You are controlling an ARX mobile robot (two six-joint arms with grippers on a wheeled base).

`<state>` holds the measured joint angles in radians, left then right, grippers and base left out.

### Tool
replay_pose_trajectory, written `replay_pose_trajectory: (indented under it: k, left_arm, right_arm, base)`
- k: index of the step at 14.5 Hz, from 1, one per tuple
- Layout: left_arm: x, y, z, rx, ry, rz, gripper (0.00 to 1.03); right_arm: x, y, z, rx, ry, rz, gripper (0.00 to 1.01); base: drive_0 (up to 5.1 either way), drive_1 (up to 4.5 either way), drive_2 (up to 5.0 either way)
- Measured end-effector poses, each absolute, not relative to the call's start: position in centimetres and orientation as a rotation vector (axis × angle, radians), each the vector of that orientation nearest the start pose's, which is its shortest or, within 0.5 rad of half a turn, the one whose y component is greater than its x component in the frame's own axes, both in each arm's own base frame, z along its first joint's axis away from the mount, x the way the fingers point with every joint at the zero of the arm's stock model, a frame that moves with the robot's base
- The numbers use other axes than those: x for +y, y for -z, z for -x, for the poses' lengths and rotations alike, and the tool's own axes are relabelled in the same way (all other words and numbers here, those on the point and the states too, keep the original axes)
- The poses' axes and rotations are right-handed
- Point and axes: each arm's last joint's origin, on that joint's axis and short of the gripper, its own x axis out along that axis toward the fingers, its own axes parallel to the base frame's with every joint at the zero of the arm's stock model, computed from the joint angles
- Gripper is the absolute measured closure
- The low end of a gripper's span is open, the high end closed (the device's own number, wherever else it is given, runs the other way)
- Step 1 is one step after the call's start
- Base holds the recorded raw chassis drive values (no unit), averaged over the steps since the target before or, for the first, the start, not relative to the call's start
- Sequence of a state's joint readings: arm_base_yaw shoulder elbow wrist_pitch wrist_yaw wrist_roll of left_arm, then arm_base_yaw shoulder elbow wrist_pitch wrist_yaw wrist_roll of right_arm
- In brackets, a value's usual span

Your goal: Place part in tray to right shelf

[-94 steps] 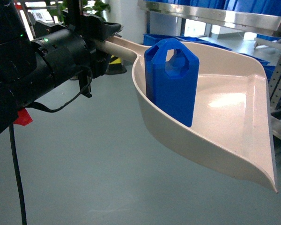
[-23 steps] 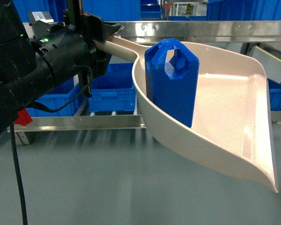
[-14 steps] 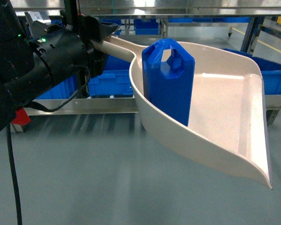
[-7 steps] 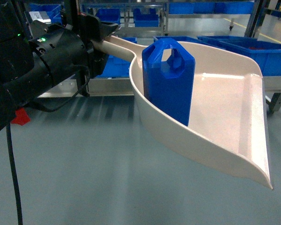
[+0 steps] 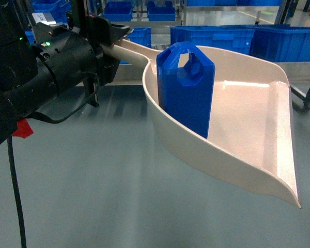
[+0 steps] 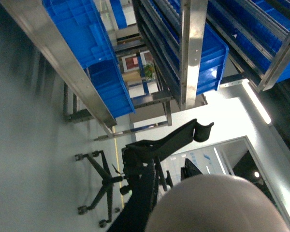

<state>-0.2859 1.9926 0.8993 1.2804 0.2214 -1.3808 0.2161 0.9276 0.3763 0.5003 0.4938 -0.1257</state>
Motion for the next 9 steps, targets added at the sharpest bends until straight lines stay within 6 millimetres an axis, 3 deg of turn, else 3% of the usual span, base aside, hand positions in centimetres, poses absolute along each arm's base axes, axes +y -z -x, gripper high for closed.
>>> replay_pose_trajectory:
  k: [5, 9]
  left_arm:
    - [-11.57, -17.16, -37.04, 0.194, 0.551, 1.351, 0.91]
    - [-11.62, -17.16, -37.02, 0.197, 0.555, 1.349, 0.91]
  right_arm:
    - [2.84, -23.24, -19.34, 0.068, 0.274, 0.144, 0.03]
    - [2.84, -23.28, -19.32, 0.066, 0.274, 0.143, 0.03]
  base:
    - [0.0, 0.00, 0.0]
    - [0.0, 4.01, -4.1]
